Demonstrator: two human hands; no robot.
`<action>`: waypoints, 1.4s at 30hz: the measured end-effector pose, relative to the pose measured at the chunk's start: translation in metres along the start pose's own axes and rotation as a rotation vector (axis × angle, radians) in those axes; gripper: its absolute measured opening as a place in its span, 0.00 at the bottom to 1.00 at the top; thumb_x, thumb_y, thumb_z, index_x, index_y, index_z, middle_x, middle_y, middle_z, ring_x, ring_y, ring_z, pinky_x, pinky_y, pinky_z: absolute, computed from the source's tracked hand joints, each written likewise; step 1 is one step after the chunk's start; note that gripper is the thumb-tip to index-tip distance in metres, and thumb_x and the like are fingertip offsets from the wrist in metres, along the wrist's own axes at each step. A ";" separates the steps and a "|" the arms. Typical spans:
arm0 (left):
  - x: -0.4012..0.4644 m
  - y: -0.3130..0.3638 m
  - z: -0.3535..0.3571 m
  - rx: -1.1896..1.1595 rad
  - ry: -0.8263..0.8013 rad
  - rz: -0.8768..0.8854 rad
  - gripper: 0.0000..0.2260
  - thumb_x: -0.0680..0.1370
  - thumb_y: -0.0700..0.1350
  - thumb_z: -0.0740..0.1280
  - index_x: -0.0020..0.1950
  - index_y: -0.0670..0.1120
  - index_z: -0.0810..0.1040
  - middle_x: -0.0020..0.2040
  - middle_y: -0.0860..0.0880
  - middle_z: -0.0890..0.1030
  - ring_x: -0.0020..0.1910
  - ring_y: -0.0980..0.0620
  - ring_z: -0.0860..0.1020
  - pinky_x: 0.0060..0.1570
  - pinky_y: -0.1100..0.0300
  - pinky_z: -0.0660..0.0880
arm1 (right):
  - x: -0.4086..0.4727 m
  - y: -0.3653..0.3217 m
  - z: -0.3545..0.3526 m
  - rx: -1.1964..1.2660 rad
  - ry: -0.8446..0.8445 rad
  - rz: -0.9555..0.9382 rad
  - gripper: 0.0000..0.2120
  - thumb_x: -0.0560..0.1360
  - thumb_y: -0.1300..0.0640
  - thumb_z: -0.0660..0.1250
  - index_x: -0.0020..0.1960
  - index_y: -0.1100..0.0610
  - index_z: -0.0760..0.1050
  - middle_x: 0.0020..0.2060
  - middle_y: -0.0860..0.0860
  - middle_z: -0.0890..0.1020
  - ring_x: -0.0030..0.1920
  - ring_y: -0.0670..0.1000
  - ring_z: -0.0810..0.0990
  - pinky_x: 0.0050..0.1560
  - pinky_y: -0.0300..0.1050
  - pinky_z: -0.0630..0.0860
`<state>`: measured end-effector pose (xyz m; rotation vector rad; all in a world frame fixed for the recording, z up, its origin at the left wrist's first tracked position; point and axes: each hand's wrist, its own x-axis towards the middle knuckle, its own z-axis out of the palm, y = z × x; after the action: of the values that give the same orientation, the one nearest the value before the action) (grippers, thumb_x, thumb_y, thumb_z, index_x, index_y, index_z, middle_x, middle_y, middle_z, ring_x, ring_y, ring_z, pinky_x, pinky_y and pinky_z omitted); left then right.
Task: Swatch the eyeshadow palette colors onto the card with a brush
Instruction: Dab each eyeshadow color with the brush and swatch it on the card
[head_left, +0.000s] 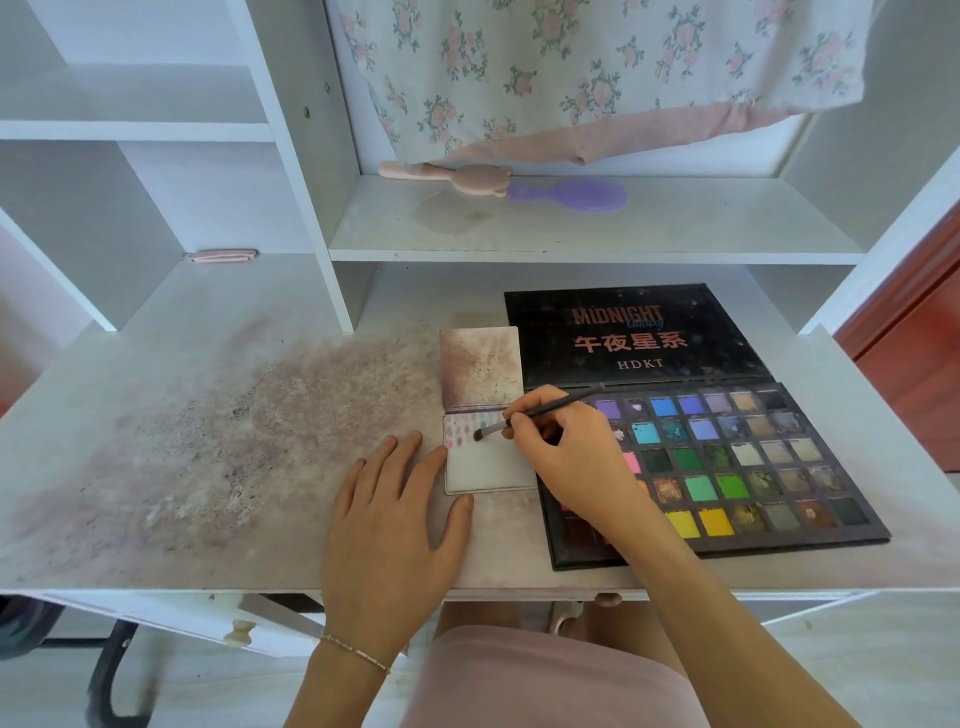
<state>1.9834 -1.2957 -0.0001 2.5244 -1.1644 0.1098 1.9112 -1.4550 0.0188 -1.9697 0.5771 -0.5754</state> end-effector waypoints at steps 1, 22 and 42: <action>0.000 0.000 0.000 0.001 0.000 0.001 0.25 0.74 0.59 0.54 0.61 0.46 0.78 0.63 0.45 0.77 0.64 0.44 0.73 0.64 0.48 0.62 | 0.000 0.000 0.000 -0.002 -0.001 0.002 0.12 0.75 0.60 0.63 0.39 0.44 0.70 0.39 0.48 0.81 0.43 0.46 0.80 0.43 0.33 0.76; 0.001 0.000 0.002 -0.033 0.030 0.022 0.25 0.73 0.58 0.54 0.61 0.44 0.78 0.62 0.43 0.77 0.64 0.41 0.73 0.63 0.44 0.66 | -0.046 0.025 -0.092 0.025 0.459 0.108 0.06 0.79 0.61 0.55 0.47 0.56 0.71 0.37 0.45 0.77 0.38 0.37 0.78 0.32 0.29 0.73; 0.000 -0.001 0.002 -0.021 0.038 0.025 0.27 0.74 0.59 0.53 0.61 0.44 0.77 0.63 0.42 0.76 0.64 0.41 0.73 0.63 0.43 0.66 | -0.059 0.038 -0.099 -0.253 0.464 0.068 0.16 0.76 0.63 0.58 0.35 0.45 0.67 0.29 0.45 0.75 0.33 0.44 0.75 0.29 0.31 0.70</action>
<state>1.9837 -1.2961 -0.0023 2.4790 -1.1770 0.1507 1.7993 -1.5016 0.0175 -2.0464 1.0418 -0.9664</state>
